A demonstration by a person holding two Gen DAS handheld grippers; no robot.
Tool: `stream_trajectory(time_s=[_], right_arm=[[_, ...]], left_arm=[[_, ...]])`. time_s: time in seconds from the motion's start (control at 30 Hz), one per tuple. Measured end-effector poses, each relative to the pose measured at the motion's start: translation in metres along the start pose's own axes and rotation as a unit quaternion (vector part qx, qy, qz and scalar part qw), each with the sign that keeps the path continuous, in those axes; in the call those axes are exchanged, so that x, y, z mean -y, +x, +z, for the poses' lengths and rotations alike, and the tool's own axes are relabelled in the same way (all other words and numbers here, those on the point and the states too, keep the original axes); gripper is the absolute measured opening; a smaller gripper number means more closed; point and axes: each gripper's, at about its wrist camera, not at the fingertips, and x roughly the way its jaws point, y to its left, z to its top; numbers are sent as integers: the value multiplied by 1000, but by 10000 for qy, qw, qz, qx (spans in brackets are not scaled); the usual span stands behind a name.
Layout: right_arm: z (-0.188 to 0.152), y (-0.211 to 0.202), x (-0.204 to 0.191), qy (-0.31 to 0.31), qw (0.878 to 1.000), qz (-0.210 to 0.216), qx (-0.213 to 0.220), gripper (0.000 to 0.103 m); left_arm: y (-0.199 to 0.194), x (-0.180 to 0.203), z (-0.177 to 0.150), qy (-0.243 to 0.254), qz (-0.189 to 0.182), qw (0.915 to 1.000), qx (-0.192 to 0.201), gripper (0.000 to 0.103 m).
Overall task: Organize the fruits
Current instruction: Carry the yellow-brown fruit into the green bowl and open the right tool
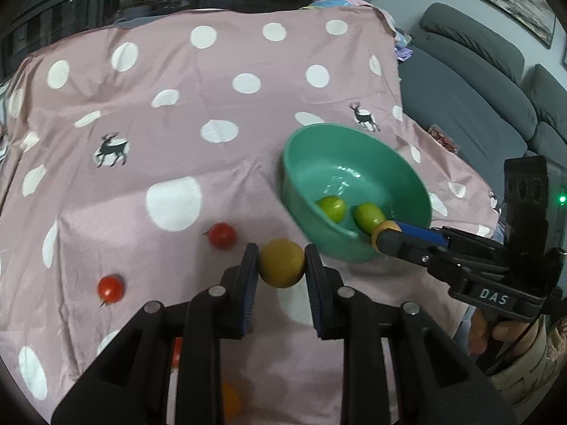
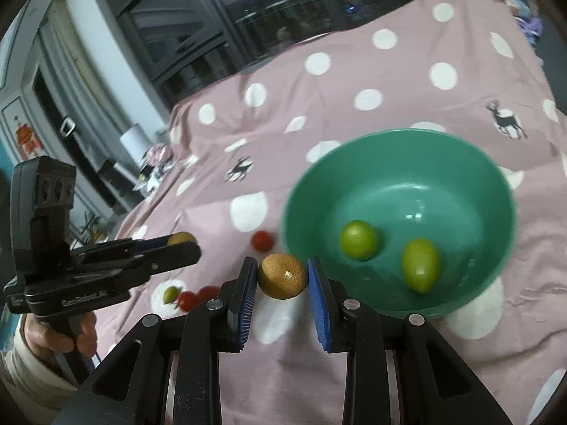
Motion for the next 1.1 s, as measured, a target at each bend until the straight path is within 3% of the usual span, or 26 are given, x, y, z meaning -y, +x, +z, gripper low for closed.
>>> stream_trajectory(time_s=[0.5,1.1], right_arm=[[8,-16,48,267,9982,-469,244,31],[16,-3,61,154,9959,-886,36,31]], left_arm=[[50,56,39,613,-423,9972,-50,25],[96,72,40,885,-125,9949,-458,26]])
